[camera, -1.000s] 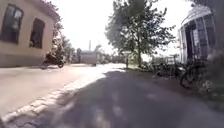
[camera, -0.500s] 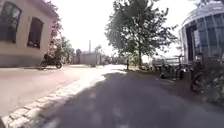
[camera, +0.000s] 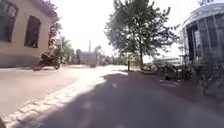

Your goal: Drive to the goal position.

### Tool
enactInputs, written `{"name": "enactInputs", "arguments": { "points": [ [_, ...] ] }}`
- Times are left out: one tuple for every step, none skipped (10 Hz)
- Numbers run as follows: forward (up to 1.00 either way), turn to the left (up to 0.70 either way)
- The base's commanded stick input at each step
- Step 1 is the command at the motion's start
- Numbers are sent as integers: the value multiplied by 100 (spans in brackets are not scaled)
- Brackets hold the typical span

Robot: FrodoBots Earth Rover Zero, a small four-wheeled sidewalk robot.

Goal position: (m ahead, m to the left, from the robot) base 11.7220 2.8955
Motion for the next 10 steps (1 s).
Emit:
{"name": "enactInputs", "arguments": {
  "points": [
    [85, 0],
    [85, 0],
    [85, 0],
    [85, 0],
    [85, 0],
    [85, 0],
    [85, 0],
    [85, 0],
    [85, 0],
    [85, 0]
  ]
}}
